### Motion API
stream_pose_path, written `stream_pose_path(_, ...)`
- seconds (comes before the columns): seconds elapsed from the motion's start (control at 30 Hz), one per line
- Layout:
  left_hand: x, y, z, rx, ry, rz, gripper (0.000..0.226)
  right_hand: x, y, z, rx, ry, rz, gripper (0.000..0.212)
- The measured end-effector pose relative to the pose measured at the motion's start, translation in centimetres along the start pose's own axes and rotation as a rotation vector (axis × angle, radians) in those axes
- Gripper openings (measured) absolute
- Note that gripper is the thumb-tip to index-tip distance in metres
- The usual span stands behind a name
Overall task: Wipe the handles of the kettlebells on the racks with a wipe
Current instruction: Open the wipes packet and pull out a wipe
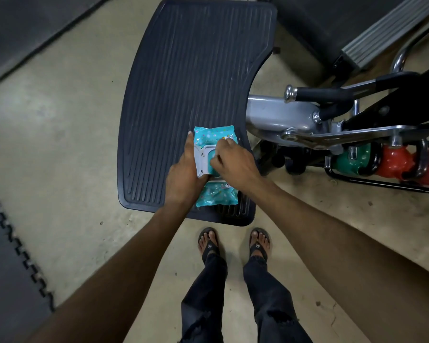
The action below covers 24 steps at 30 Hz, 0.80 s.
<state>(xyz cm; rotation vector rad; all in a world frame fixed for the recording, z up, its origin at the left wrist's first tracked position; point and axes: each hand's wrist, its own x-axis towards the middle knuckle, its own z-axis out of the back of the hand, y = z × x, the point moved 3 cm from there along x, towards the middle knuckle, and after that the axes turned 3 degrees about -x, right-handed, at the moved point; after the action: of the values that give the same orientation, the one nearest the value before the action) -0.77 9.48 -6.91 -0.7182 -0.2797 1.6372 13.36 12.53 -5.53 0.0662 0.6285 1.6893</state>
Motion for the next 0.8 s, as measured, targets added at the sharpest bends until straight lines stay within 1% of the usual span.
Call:
stream_pose_path(0.1, 0.1, -0.2, 0.1, 0.034, 0.018, 0.007, 0.104, -0.5, -0.6, -0.3, 0.137, -0.037, -0.02, 0.013)
stream_pose_path(0.17, 0.1, -0.2, 0.1, 0.038, 0.024, 0.013, 0.105, -0.8, -0.4, -0.5, 0.16, -0.043, -0.012, 0.015)
stream_pose_path(0.27, 0.0, -0.1, 0.2, 0.033, 0.025, 0.024, 0.107, -0.7, 0.2, -0.7, 0.059, -0.007, 0.019, 0.033)
stream_pose_path(0.37, 0.1, -0.1, 0.1, 0.032, 0.036, 0.031, 0.107, -0.1, 0.5, -0.6, -0.056, -0.052, -0.009, 0.029)
stream_pose_path(0.43, 0.1, -0.1, 0.1, 0.032, 0.034, 0.031, 0.108, 0.1, 0.6, -0.4, -0.069, -0.084, -0.031, 0.024)
stream_pose_path(0.53, 0.1, -0.1, 0.1, 0.044, 0.033, 0.029, 0.111, -0.1, 0.6, 0.0, 0.01, -0.15, -0.047, 0.013)
stream_pose_path(0.6, 0.1, -0.2, 0.1, 0.057, 0.036, 0.033, 0.111, -0.2, 0.4, -0.3, 0.055, -0.153, -0.044, 0.01)
stream_pose_path(0.63, 0.2, -0.2, 0.1, 0.067, 0.035, 0.031, 0.113, -0.2, 0.1, -0.5, 0.123, -0.153, -0.067, 0.008)
stream_pose_path(0.7, 0.2, -0.2, 0.1, 0.09, 0.037, 0.028, 0.117, -0.3, -0.7, -0.9, 0.299, -0.158, -0.135, 0.008)
stream_pose_path(0.8, 0.2, -0.4, 0.1, 0.113, 0.047, 0.025, 0.118, -0.5, -1.3, -1.4, 0.425, -0.126, -0.18, 0.011)
